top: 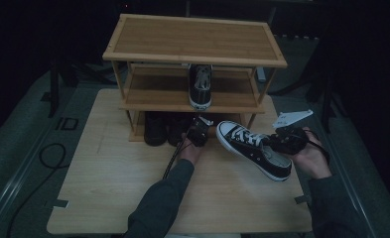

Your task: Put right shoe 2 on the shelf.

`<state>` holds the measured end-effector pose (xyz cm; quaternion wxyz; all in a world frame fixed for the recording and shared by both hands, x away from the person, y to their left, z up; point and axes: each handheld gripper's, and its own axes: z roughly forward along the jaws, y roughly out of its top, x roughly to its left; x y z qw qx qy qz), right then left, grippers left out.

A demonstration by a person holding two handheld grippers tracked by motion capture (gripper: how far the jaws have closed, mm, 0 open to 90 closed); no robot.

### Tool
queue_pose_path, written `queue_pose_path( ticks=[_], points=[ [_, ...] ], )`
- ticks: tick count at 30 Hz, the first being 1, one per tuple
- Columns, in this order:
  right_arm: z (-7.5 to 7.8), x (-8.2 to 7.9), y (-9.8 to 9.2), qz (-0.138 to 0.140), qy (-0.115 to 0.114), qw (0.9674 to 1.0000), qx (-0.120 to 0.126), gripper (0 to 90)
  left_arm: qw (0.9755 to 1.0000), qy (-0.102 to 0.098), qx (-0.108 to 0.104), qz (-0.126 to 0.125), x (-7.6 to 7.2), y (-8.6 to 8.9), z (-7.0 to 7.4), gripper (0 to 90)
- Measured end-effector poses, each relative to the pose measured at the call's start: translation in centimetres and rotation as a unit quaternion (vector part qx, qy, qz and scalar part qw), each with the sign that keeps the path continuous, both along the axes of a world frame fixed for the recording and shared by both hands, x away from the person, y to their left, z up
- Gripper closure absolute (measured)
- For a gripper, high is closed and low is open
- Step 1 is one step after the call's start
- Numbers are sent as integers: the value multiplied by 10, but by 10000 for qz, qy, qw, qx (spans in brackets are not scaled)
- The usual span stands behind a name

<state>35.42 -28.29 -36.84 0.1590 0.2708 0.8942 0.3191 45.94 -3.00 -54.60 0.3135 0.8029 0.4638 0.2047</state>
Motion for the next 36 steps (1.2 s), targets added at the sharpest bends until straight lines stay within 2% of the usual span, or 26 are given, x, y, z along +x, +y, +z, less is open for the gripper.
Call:
queue_pose_path(
  ticks=[2,3,14,16,19,24,36],
  points=[
    [4,0,0,9,-7,10000,22,878,10000,-11,-34,32,0,0,0,900],
    [6,0,0,3,-18,10000,42,877,10000,38,74,-25,0,1,1,900],
    [25,3,4,-25,-129,9998,133,877,10000,31,43,-19,0,1,1,900],
    [27,4,6,-22,-139,9998,141,878,9999,63,121,-68,0,2,2,900],
    [32,6,8,-2,-157,9997,161,877,10000,46,46,-37,0,1,1,900],
    [39,9,9,54,-172,9997,148,877,9998,37,181,-10,0,2,2,900],
    [52,14,6,29,-249,9993,269,877,9999,44,155,-10,0,2,2,900]
  ],
)
